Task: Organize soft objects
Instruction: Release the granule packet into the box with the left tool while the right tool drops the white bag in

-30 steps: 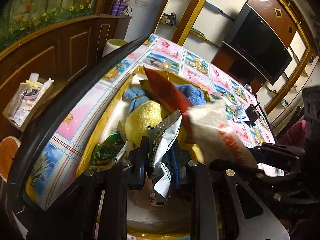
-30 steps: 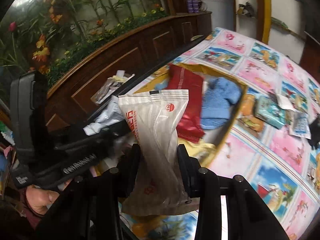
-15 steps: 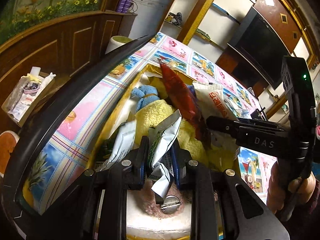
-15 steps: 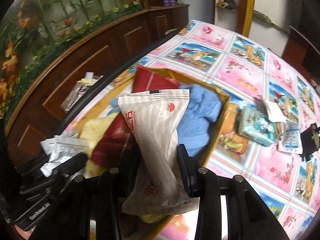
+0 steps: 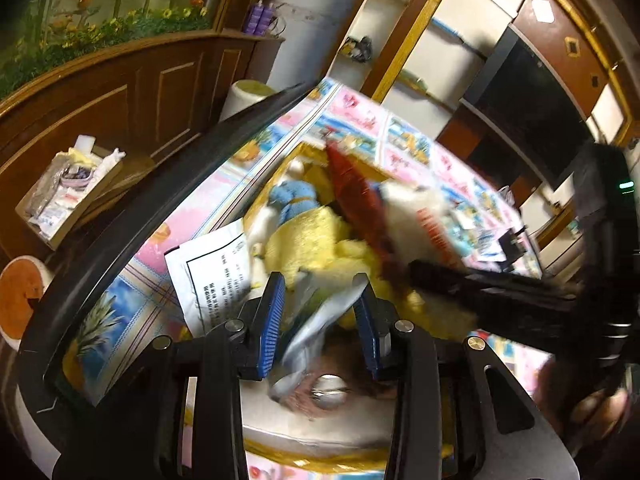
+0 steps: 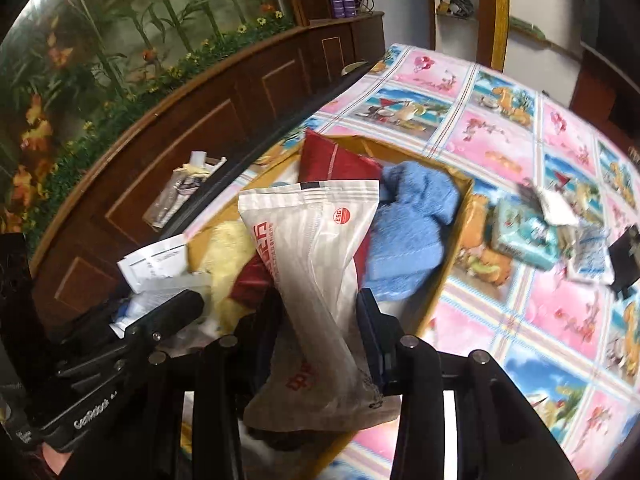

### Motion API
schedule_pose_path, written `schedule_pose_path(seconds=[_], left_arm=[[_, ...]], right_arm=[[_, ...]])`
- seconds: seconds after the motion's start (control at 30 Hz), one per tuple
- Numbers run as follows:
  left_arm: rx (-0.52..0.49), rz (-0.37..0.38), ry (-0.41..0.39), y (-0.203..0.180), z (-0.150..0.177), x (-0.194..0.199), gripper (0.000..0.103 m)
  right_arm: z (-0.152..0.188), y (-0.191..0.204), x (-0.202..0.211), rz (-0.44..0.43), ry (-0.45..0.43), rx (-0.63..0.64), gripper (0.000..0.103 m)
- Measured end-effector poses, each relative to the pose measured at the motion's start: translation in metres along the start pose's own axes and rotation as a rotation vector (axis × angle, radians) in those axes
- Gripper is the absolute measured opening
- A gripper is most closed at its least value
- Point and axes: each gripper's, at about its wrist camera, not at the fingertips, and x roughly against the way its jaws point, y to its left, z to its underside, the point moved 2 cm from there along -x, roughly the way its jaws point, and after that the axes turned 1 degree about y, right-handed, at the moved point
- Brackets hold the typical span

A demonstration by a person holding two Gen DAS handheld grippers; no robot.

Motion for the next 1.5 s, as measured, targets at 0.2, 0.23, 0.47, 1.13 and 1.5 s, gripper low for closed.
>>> schedule_pose_path(seconds=[0.2, 0.23, 0.47, 1.13, 1.5], left_arm=[[-0.066, -0.009, -0.073, -0.016, 0.002, 0.026, 0.063], [-0.077, -0.015, -0.081, -0.019, 0.002, 0.028, 0.063], [-0.123, -0.082, -0.113, -0.033, 0.007, 0.036, 0.063], [-0.262, -0.337, -0.167, -0.071, 0.020, 0.046, 0.063], [-0.345, -0.361, -0.159, -0.105, 0.026, 0.040, 0.063]], right_arm=[[0.004, -0.006, -0.002, -0.012, -0.014, -0.061, 0.049], [0.004, -0.007, 0.001, -0.016, -0.025, -0.067, 0.050], [0.010, -0.012, 0.023, -0.068, -0.089, -0.092, 0.055], [0.041, -0.034, 0.049, -0.244, -0.083, -0.114, 0.056], [0.065, -0.083, 0.065, -0.192, -0.117, -0.193, 0.057]])
